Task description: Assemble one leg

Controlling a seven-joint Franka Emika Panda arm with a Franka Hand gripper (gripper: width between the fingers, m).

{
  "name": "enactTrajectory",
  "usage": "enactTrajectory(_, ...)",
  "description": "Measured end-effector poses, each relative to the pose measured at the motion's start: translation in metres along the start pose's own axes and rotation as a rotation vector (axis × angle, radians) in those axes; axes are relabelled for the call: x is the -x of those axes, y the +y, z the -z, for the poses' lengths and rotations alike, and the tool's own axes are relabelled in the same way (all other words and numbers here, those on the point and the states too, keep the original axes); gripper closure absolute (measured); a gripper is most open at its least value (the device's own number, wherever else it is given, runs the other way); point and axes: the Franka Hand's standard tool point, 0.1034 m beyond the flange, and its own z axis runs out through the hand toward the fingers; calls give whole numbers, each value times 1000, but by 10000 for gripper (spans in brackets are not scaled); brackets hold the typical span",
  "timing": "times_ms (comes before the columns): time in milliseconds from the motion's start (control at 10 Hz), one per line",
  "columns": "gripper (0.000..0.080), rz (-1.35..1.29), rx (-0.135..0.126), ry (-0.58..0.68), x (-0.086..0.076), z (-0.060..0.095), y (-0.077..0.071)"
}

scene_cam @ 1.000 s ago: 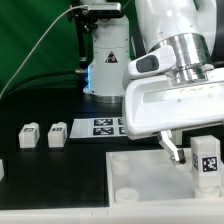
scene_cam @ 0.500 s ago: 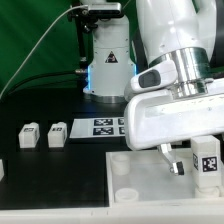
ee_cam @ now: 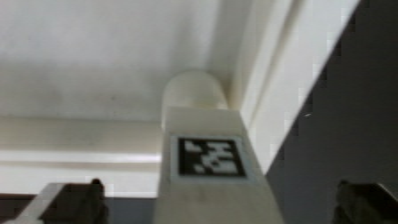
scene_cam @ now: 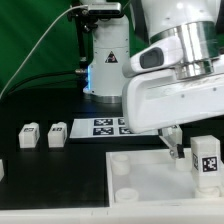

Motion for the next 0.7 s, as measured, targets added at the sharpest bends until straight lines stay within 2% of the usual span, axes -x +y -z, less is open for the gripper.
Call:
enactTrajectory(100,151,-1,-13,-47,-10,5,-3)
enactTrajectory(300,151,-11,-49,-217,-5,5,-10)
enactTrajectory(400,151,-4,-71,-295,-7,1,-7)
enactTrajectory(500,151,3,-75,-286,-22,-2,2)
enactTrajectory(700,151,-5,-62,-239,-25,-7,9)
